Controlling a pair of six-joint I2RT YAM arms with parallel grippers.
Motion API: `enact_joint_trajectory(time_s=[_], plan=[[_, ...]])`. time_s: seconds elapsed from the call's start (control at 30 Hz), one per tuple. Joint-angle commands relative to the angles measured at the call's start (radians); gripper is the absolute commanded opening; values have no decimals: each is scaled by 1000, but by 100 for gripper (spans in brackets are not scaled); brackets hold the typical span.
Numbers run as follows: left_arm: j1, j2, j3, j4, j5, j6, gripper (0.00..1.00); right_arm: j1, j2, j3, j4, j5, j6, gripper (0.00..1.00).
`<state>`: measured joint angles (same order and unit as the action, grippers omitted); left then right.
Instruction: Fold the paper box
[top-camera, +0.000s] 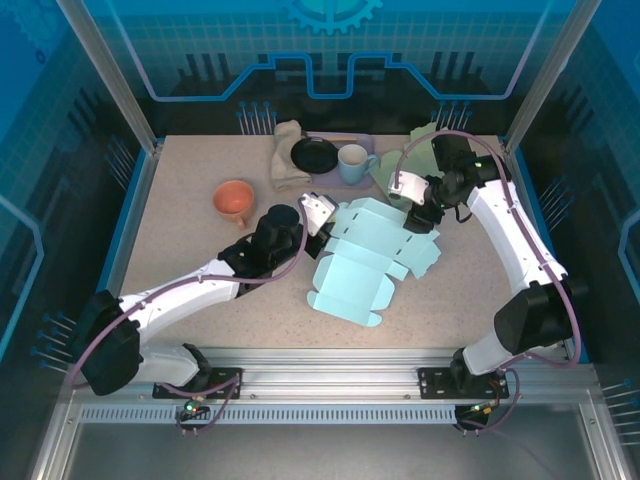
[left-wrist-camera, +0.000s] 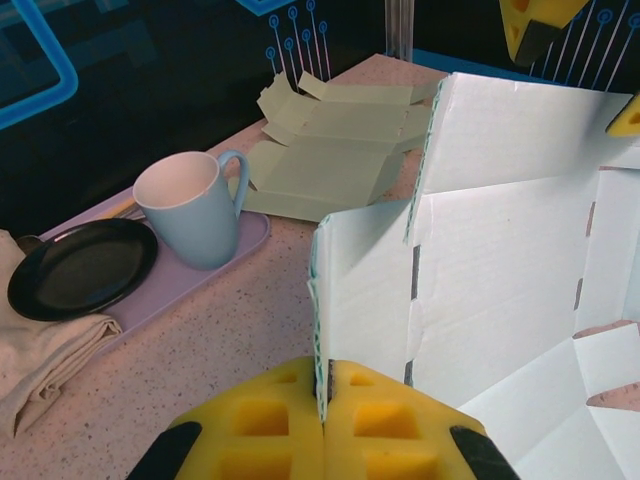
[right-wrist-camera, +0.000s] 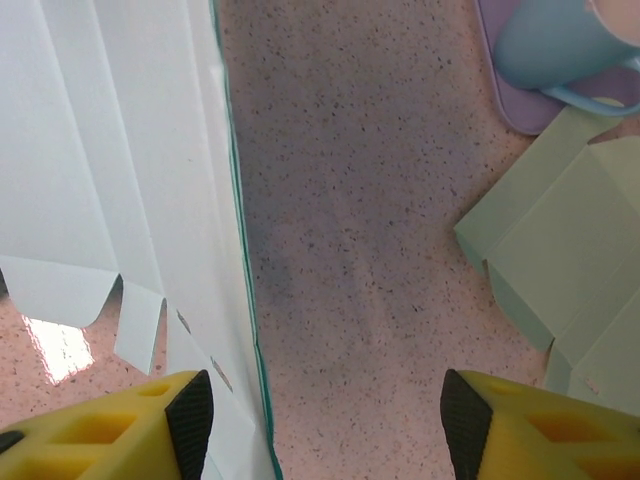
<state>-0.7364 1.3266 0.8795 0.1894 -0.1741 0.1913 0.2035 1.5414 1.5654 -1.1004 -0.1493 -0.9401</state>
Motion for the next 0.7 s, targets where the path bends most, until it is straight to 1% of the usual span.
enact_joint_trajectory(time_s=[0.0,0.1,0.2,0.3,0.4,0.67], plan=[[9,-17,-12,27,26,15,0,-12,-9,-25,-31,-49,-32,62],[9,-15,-15,33,26,14,0,-12,-7,-32,-46,-77,-45,59],[10,-18,-26,43,28,13,0,-12,-4,-50,-41,-74,-53,59],[12,-18,-28,45,30,10,0,-15,-1,-64,-35,-67,-55,53],[11,-23,-33,48,29,10,0,-15,-10,-74,-30,-71,-57,43],[13,-43,-51,61,28,7,0,-15,-18,-98,-21,-79,-66,41]])
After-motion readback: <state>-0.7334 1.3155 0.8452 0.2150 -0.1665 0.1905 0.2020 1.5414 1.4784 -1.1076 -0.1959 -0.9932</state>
